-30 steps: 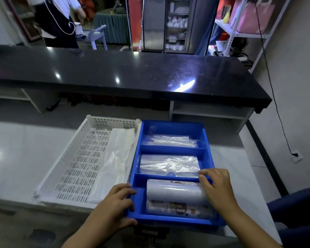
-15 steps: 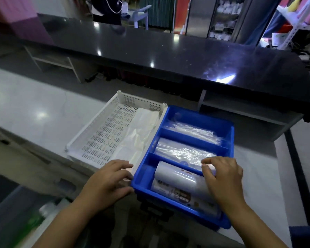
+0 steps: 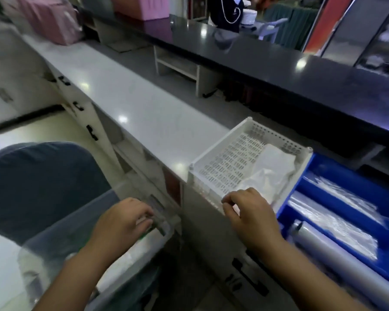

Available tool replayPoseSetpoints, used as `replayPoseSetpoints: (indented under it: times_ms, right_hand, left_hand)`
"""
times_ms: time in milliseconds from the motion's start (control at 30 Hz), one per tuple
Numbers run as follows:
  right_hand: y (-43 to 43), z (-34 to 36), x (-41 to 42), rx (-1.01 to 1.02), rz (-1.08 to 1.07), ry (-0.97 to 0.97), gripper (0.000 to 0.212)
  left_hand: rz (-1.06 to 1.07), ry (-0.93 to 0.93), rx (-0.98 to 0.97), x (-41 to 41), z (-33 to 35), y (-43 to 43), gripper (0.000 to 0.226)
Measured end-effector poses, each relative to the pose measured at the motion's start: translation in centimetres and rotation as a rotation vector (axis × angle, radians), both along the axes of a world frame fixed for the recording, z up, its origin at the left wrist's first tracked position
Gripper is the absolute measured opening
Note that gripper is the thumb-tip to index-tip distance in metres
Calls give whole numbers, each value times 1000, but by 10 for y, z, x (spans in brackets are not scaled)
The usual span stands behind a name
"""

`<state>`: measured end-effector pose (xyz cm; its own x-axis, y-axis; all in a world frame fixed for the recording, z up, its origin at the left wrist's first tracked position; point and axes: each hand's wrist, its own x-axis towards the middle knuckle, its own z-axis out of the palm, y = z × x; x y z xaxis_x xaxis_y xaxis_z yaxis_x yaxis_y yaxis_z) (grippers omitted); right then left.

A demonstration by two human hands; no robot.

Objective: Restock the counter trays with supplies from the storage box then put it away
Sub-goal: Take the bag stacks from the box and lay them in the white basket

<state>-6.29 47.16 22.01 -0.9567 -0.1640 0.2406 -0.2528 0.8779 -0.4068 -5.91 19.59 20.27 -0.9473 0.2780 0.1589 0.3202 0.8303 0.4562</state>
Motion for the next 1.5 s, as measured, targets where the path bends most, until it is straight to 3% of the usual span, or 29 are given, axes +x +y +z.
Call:
replayPoseSetpoints:
  times_ms: [300,533,867,1033,1267,1400,1500]
  right_hand:
    - [-202,-48,-37,127,262,-188,19]
    - [-276,-94,-60,237,336,-336,18]
    - [-334,-242,-105,314,464,-683,19]
    - [-356,-335,-121,600,662,-801,38]
    - [-354,-410,-130,838,867,-746,57]
    - [-351,-424,-134,883,960,-667,54]
    - [-349,-428,-138,852,1020,-729,51]
  left_hand:
    - [315,-196,-103,26,-51,-217,13]
    - [485,-339,-74,46,-87,-287,16]
    - [619,-561,-19,75,-152,-315,16]
    - [704,-662,4,71,-188,-309,18]
    - [697,-666,49,47,-233,-291,14]
    - [657,-713,49,34,-249,-278,11]
    - [582,-719,-1,24,-259,-270,19]
